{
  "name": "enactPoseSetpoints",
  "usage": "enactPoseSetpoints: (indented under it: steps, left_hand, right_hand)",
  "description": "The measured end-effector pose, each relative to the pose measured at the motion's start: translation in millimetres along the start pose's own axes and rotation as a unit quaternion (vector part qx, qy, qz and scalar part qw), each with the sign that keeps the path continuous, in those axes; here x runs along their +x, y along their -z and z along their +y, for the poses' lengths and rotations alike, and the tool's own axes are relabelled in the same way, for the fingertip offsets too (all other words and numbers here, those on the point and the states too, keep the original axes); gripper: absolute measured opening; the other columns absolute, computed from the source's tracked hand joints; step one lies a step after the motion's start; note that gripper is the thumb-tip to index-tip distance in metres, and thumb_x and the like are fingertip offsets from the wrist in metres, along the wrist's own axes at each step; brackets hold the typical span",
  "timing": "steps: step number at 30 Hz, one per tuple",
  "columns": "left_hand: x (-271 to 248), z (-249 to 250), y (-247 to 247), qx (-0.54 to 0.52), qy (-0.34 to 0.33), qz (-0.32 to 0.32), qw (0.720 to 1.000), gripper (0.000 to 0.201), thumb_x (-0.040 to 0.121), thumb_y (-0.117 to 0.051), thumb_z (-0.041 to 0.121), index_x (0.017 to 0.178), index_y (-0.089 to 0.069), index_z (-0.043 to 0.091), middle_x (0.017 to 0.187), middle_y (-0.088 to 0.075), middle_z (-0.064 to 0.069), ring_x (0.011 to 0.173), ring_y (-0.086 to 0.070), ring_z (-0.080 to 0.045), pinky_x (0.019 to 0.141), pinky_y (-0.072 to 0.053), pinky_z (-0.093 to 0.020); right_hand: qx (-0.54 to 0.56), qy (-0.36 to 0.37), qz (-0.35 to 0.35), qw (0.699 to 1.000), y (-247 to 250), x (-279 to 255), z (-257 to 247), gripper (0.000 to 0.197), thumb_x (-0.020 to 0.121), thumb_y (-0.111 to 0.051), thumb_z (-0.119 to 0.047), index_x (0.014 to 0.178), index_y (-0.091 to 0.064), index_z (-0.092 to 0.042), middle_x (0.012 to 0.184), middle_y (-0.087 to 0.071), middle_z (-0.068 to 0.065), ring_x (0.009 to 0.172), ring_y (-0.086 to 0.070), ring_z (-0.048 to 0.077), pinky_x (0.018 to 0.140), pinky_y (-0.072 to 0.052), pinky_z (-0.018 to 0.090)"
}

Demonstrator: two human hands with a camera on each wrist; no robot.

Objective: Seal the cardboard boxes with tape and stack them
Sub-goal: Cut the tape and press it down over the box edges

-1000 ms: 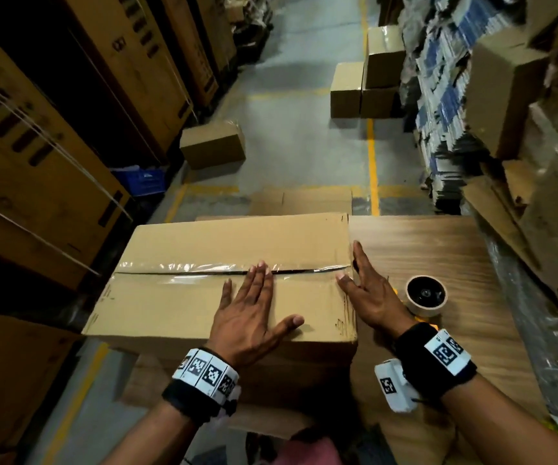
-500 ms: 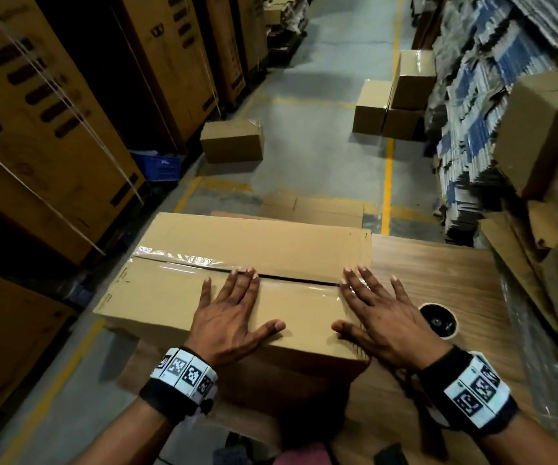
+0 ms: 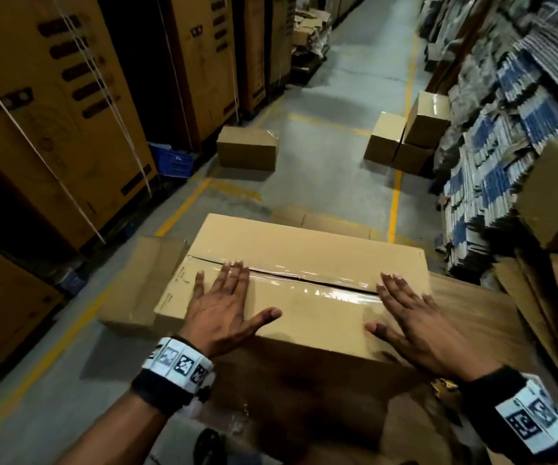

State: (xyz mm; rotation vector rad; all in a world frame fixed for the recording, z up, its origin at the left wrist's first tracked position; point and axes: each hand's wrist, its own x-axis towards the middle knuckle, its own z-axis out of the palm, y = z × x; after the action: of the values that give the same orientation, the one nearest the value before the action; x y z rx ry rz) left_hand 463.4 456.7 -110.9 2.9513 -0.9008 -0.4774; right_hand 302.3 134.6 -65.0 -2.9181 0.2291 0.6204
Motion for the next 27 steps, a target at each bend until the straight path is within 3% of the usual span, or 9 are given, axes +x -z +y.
enactPoseSetpoints:
  steps: [4, 9, 14, 17, 19, 22, 24, 27]
  left_hand:
    - [-2.5, -73.3, 7.4, 0.02, 0.011, -0.009, 1.0, 0.129, 0.067, 0.017, 0.1, 0.166, 0.01, 0.018, 0.172, 0.021, 0.003, 0.158, 0.021, -0.014, 0.124, 0.015, -0.059]
    - [3.9, -93.6, -0.1, 0.039, -0.03, -0.013, 0.999, 0.136, 0.062, 0.018, 0.102, 0.166, 0.01, 0.015, 0.172, 0.02, -0.003, 0.157, 0.026, -0.02, 0.12, 0.016, -0.066]
    - [6.2, -98.3, -5.7, 0.001, -0.049, -0.011, 0.999, 0.135, 0.066, 0.01, 0.103, 0.166, 0.006, 0.012, 0.173, 0.019, -0.006, 0.157, 0.026, -0.023, 0.118, 0.016, -0.068]
    - [8.5, -117.5, -3.6, -0.1, -0.098, -0.006, 0.99, 0.131, 0.066, 0.013, 0.102, 0.167, 0.001, 0.02, 0.175, 0.012, -0.003, 0.159, 0.02, -0.017, 0.124, 0.014, -0.061]
    - [11.0, -139.8, 1.5, -0.234, -0.107, 0.03, 0.966, 0.127, 0.068, 0.008, 0.102, 0.167, -0.009, 0.025, 0.175, -0.001, 0.002, 0.16, 0.006, -0.009, 0.13, 0.004, -0.051]
    - [15.5, -173.1, -0.6, -0.39, -0.068, 0.11, 0.912, 0.121, 0.076, -0.003, 0.1, 0.164, -0.028, 0.021, 0.171, -0.024, 0.002, 0.158, -0.018, -0.01, 0.13, -0.012, -0.033]
    - [17.6, -188.1, -5.6, -0.474, -0.032, 0.106, 0.874, 0.119, 0.074, -0.008, 0.102, 0.163, -0.031, 0.026, 0.169, -0.031, 0.004, 0.155, -0.028, -0.01, 0.124, -0.019, -0.026]
    - [23.2, -194.1, -16.9, -0.53, -0.041, 0.056, 0.845, 0.121, 0.072, -0.009, 0.103, 0.166, -0.019, 0.028, 0.171, -0.024, 0.004, 0.155, -0.029, -0.013, 0.125, -0.024, -0.03]
  right_hand:
    - [0.058, 0.033, 0.03, 0.997, -0.8, 33.0, -79.2, 0.125, 0.064, 0.013, -0.1, 0.165, 0.0, -0.028, 0.167, 0.022, -0.015, 0.153, 0.024, 0.005, 0.125, 0.001, 0.037]
    - [0.057, 0.005, -0.042, 0.997, -20.0, 73.3, -163.0, 0.119, 0.07, 0.0, -0.093, 0.165, 0.004, -0.021, 0.168, 0.024, -0.006, 0.154, 0.022, 0.012, 0.126, 0.001, 0.051]
    - [0.051, -0.051, -0.041, 0.997, -30.5, 77.6, -179.1, 0.121, 0.069, 0.007, -0.097, 0.166, 0.0, -0.026, 0.163, 0.027, -0.015, 0.155, 0.016, 0.006, 0.127, -0.005, 0.051]
    - [0.059, -0.075, -0.04, 0.995, -13.4, 79.2, -189.2, 0.104, 0.081, -0.011, -0.089, 0.165, -0.007, -0.028, 0.169, 0.012, -0.013, 0.158, 0.006, 0.008, 0.128, -0.011, 0.049]
    - [0.052, -0.077, -0.019, 0.995, -1.8, 85.9, -206.5, 0.098, 0.084, -0.019, -0.083, 0.165, -0.008, -0.03, 0.172, 0.004, -0.009, 0.158, 0.003, 0.01, 0.129, -0.012, 0.047]
    - [0.065, -0.048, 0.004, 0.997, 5.2, 101.9, -236.3, 0.103, 0.08, -0.011, -0.088, 0.165, -0.003, -0.029, 0.171, 0.01, -0.01, 0.157, 0.008, 0.008, 0.13, -0.007, 0.043]
    - [0.059, -0.023, -0.007, 0.998, 1.4, 111.9, -251.5, 0.107, 0.078, -0.003, -0.093, 0.164, 0.008, -0.029, 0.168, 0.022, -0.012, 0.155, 0.016, 0.007, 0.129, 0.0, 0.043]
    - [0.034, -0.005, -0.045, 0.998, -11.8, 122.9, -264.5, 0.116, 0.068, 0.008, -0.099, 0.161, 0.02, -0.03, 0.159, 0.041, -0.014, 0.152, 0.029, 0.009, 0.126, 0.004, 0.048]
